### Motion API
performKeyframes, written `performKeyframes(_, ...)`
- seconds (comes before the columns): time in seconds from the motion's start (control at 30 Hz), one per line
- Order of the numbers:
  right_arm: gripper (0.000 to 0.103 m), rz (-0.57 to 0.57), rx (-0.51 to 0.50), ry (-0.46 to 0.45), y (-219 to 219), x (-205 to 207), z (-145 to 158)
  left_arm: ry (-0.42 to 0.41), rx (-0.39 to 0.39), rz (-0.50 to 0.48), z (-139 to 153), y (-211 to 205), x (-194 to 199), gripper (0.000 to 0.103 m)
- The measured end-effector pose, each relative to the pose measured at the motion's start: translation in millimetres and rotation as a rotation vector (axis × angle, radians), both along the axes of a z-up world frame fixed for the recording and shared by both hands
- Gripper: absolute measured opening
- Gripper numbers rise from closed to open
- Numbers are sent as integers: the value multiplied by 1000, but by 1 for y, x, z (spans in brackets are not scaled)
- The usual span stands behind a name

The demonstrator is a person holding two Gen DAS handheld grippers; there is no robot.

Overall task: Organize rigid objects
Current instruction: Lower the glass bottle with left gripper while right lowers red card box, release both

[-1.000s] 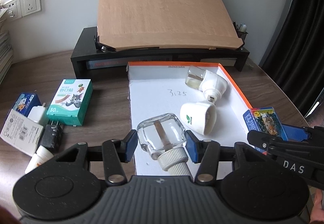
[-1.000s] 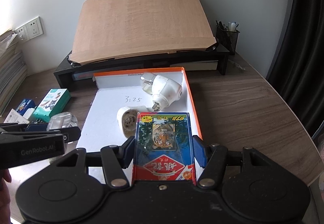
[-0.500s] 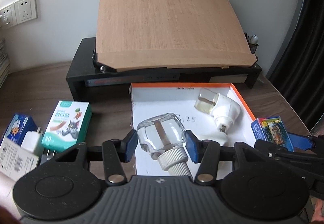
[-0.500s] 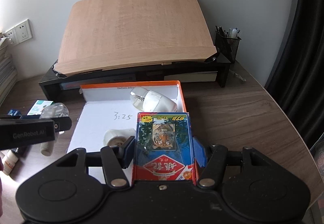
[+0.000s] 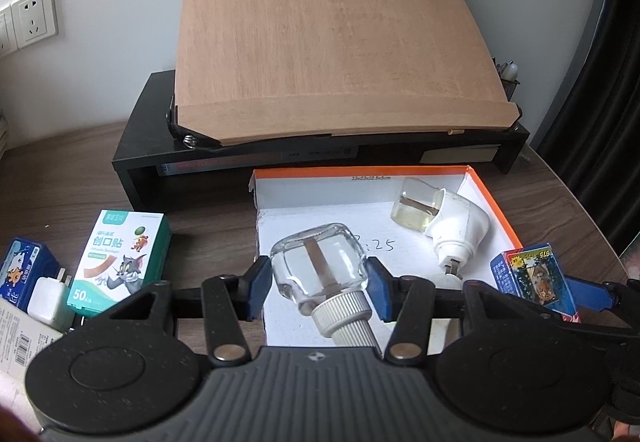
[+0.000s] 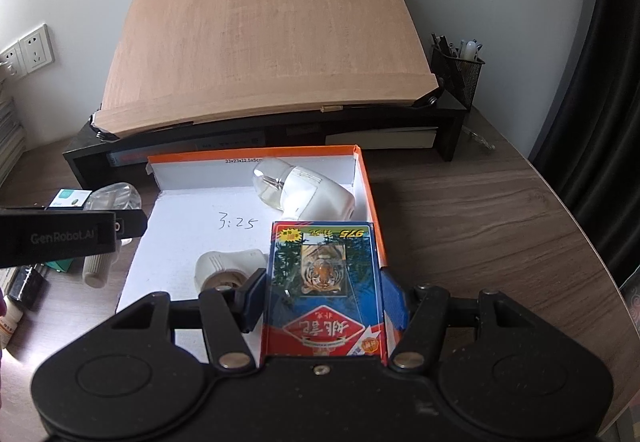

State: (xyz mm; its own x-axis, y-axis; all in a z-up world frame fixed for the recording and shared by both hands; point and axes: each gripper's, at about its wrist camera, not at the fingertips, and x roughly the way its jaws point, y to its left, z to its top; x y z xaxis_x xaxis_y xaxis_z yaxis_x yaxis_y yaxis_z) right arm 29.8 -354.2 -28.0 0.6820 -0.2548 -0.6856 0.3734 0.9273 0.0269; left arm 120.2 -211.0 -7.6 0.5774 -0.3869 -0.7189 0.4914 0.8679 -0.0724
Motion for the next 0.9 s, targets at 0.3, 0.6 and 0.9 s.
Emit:
performKeyframes(0.3, 71, -26, -4, -7, -3, 5, -1, 19, 0, -17, -9, -9, 13, 51)
performKeyframes(0.6, 72, -35, -50, -51, 3, -14, 9, 38, 2, -57, -23, -34, 31, 51)
performKeyframes(0.9, 72, -42, -72, -62, 14, -30, 13, -7, 2, -53, -18, -31, 17, 69)
